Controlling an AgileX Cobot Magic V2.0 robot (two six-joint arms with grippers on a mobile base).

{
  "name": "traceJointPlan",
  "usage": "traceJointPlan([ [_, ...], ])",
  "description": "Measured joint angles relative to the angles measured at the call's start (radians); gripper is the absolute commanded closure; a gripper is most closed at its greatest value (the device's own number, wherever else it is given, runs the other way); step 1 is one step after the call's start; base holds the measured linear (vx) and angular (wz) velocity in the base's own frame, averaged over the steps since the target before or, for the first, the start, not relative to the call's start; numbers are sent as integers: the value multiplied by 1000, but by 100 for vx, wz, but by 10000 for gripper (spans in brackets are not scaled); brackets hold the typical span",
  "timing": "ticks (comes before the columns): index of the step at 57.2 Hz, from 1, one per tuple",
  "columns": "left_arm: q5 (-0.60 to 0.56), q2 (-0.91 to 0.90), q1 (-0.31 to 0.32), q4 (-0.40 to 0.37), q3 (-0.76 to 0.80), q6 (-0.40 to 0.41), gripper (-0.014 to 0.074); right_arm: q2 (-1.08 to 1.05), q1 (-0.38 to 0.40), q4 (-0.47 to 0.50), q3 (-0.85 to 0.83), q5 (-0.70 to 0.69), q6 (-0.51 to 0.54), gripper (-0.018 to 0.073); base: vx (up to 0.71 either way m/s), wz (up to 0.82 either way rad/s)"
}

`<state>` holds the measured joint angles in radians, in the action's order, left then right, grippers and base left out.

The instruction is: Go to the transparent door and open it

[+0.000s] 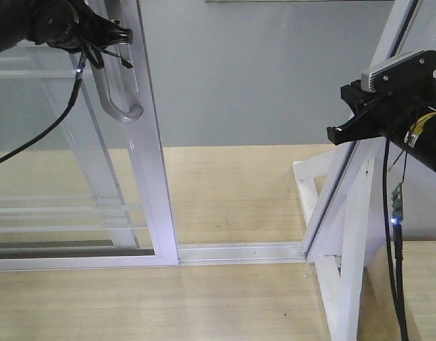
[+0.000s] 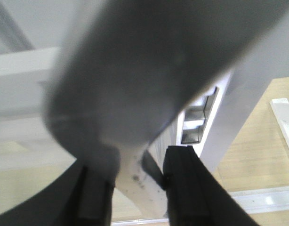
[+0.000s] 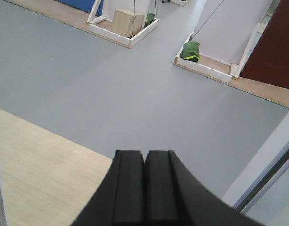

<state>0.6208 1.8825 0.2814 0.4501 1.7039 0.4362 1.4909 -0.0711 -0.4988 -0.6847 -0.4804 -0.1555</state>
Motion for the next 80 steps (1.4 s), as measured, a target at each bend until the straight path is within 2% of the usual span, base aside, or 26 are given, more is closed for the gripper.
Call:
traceJointPlan([
  [21, 12, -59, -55, 61, 3, 0, 600, 0, 0, 0, 0, 0, 0, 562, 0, 0],
  [38, 35, -70, -70, 126, 14, 1, 600, 0, 0, 0, 0, 0, 0, 562, 0, 0],
  [62, 49, -108, -103, 120, 6, -8, 600, 0, 0, 0, 0, 0, 0, 562, 0, 0],
  [71, 88, -158, -102, 91, 6, -46, 600, 0, 0, 0, 0, 0, 0, 562, 0, 0],
  [80, 72, -279, -109, 166, 23, -84, 600, 0, 0, 0, 0, 0, 0, 562, 0, 0],
])
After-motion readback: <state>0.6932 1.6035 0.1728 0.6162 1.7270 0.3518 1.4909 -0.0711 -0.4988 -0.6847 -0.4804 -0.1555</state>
